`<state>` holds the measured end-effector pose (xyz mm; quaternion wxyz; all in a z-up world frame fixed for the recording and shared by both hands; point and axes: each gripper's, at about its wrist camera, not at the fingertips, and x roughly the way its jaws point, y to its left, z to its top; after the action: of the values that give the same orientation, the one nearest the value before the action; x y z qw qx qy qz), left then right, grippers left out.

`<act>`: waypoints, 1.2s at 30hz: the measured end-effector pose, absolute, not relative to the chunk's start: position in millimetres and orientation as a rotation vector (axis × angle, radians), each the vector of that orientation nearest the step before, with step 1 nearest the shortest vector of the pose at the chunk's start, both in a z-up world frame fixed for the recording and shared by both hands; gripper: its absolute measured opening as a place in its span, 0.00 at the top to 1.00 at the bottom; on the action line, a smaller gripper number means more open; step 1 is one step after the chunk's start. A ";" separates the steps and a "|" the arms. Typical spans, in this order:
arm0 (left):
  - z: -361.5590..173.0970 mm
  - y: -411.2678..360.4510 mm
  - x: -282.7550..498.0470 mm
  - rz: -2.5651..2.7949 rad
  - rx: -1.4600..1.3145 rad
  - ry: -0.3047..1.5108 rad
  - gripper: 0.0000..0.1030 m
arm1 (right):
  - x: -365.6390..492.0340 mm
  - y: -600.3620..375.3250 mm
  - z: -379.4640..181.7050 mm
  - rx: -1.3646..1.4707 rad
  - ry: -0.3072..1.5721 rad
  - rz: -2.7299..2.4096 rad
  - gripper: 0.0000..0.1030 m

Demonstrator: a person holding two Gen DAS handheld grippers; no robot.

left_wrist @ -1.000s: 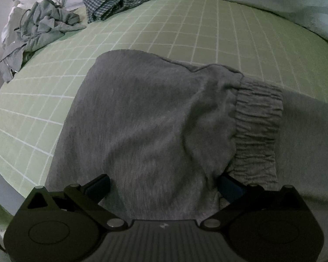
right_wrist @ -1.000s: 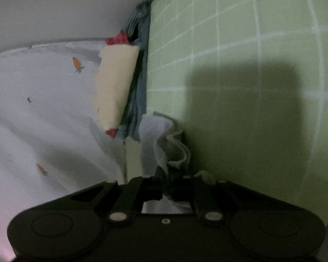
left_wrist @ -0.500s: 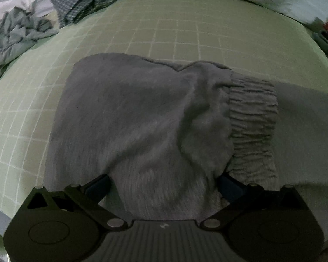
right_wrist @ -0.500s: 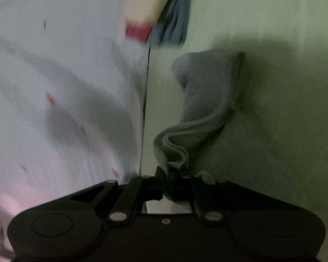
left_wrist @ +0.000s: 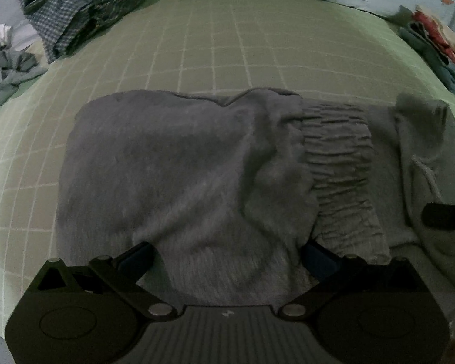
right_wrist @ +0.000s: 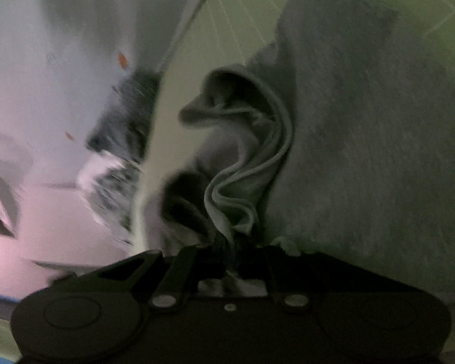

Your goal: Fold clothes

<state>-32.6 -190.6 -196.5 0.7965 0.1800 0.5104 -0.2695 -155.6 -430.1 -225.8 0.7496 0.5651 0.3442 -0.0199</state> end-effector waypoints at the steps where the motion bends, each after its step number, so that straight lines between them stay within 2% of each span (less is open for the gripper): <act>1: -196.7 -190.9 -32.4 -0.584 0.389 1.093 0.00 | -155.1 -428.2 -223.4 1.215 0.760 -0.055 0.86; 2: -196.9 -191.0 -32.2 -0.588 0.390 1.090 0.00 | -155.7 -426.6 -220.4 1.196 0.760 -0.065 0.81; 3: -197.2 -191.1 -31.8 -0.591 0.391 1.087 0.00 | -160.5 -426.2 -215.3 1.183 0.734 -0.069 0.71; 4: -197.5 -191.0 -30.8 -0.593 0.391 1.084 0.00 | -165.4 -426.5 -210.1 1.172 0.706 -0.074 0.67; 7: -197.4 -189.5 -30.7 -0.598 0.389 1.076 0.00 | -181.7 -435.1 -195.2 1.153 0.603 -0.099 0.68; 9: -197.3 -188.8 -30.4 -0.599 0.388 1.072 0.00 | -192.1 -443.6 -190.8 1.170 0.525 -0.152 0.71; 10: -197.1 -188.6 -31.2 -0.600 0.387 1.070 0.00 | -194.4 -449.0 -192.2 1.180 0.512 -0.200 0.79; 16: -195.6 -186.8 -36.8 -0.599 0.388 1.069 0.00 | -178.4 -454.1 -218.4 1.083 0.743 -0.344 0.94; 19: -194.9 -185.8 -38.9 -0.598 0.391 1.070 0.00 | -170.7 -443.2 -225.8 1.136 0.777 -0.231 0.94; 25: -192.5 -186.4 -38.9 -0.594 0.398 1.085 0.00 | -146.6 -399.3 -218.2 0.972 0.928 -0.020 0.93; 31: -193.1 -183.2 -39.6 -0.600 0.395 1.077 0.00 | -159.3 -412.7 -200.8 0.981 0.783 -0.017 0.87; 36: -196.0 -182.0 -39.3 -0.602 0.393 1.071 0.00 | -174.5 -443.7 -194.3 0.880 0.753 -0.338 0.89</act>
<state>-39.3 -182.0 -196.0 0.7992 0.1833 0.4989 -0.2807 -174.5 -443.7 -194.3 0.8234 0.4139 0.3542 -0.1589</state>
